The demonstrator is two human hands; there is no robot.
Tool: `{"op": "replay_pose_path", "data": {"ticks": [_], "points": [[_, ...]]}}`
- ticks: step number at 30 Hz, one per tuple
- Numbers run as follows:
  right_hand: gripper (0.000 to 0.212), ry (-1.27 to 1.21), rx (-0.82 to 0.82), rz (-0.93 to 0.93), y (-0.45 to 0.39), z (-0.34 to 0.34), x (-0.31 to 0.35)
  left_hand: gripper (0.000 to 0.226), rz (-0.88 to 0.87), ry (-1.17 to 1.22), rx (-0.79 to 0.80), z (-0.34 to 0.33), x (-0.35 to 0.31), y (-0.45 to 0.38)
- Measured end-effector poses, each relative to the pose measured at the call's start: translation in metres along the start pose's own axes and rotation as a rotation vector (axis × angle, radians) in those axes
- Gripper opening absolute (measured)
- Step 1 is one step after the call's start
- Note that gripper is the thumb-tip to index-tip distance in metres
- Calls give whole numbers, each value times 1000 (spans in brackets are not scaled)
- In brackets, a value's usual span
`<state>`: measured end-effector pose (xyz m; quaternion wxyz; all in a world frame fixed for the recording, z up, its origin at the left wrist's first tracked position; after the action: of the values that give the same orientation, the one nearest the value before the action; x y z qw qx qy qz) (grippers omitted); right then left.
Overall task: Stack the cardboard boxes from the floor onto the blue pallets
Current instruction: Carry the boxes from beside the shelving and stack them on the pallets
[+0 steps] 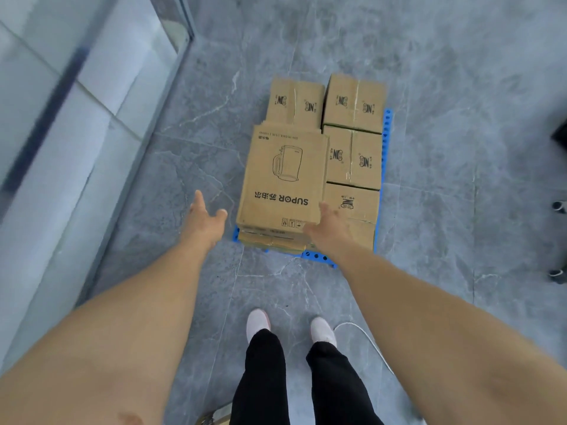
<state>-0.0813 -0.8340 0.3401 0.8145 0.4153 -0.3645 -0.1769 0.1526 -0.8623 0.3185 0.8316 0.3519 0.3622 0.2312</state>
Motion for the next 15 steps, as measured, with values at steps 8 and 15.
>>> {"op": "replay_pose_path", "data": {"ticks": [8, 15], "points": [[52, 198, 51, 125, 70, -14, 22, 73, -17, 113, -116, -18, 32, 120], [47, 420, 96, 296, 130, -24, 36, 73, 55, 282, -250, -40, 53, 213]]}}
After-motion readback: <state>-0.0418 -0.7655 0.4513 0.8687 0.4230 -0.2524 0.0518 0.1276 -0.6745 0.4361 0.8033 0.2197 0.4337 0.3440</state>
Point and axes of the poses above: each hand's wrist, its own y-axis away from the middle knuckle, its own z-axis out of the back of the hand, x = y × z, the point moved 3 cm from there along -y, towards the middle knuckle, and after that the axes turned 15 degrees about x, right-handed, at the moved point
